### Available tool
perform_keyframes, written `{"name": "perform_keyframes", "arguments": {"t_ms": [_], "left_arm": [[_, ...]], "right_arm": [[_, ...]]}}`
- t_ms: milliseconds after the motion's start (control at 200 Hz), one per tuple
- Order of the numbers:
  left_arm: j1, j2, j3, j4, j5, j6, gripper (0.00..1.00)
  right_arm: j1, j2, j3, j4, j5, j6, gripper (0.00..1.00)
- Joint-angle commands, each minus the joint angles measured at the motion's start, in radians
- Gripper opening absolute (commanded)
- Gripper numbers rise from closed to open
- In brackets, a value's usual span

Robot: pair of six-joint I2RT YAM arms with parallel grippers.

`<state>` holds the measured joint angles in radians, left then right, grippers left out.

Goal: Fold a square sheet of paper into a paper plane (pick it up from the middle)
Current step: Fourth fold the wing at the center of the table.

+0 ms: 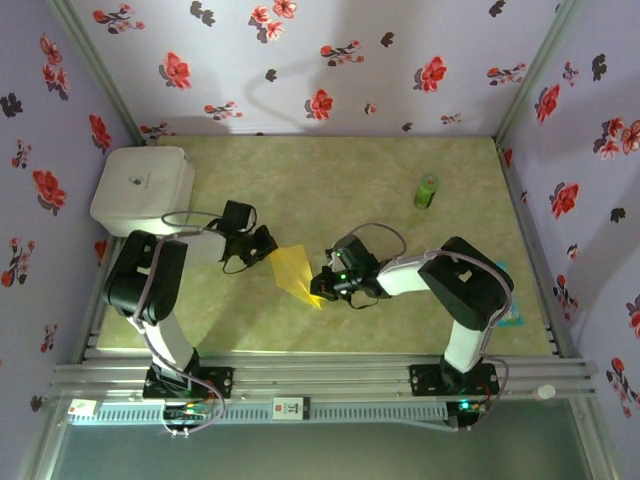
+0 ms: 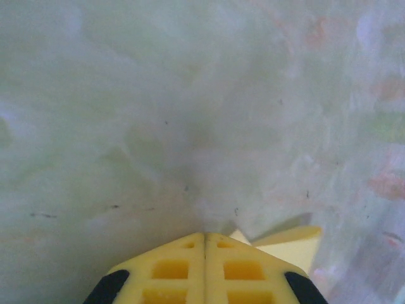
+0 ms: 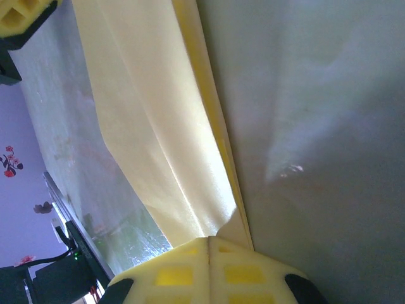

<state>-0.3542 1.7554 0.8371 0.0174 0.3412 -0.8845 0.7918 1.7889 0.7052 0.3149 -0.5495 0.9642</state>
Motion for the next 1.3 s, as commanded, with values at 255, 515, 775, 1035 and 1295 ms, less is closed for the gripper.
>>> {"name": "perform_keyframes", "arguments": {"t_ms": [255, 515, 775, 1035, 1295], "left_arm": [[0.023, -0.086, 0.06, -0.131, -0.061, 0.077, 0.03], [-0.017, -0.214, 0.037, -0.13, -0.027, 0.062, 0.06], [-0.119, -0.148, -0.023, 0.025, 0.114, 0.038, 0.06], [-0.131, -0.034, -0.05, 0.05, 0.077, 0.04, 0.04], [-0.114, -0.007, -0.108, 0.067, 0.032, 0.063, 0.04]], "right_arm": [[0.005, 0.051, -0.03, -0.157, 0.008, -0.042, 0.0], [0.004, 0.05, -0.011, -0.185, 0.012, -0.056, 0.0], [0.002, 0.051, -0.004, -0.19, 0.014, -0.056, 0.0], [0.0, 0.036, 0.002, -0.211, 0.014, -0.066, 0.0], [0.0, 0.001, 0.02, -0.225, -0.001, -0.07, 0.0]]}}
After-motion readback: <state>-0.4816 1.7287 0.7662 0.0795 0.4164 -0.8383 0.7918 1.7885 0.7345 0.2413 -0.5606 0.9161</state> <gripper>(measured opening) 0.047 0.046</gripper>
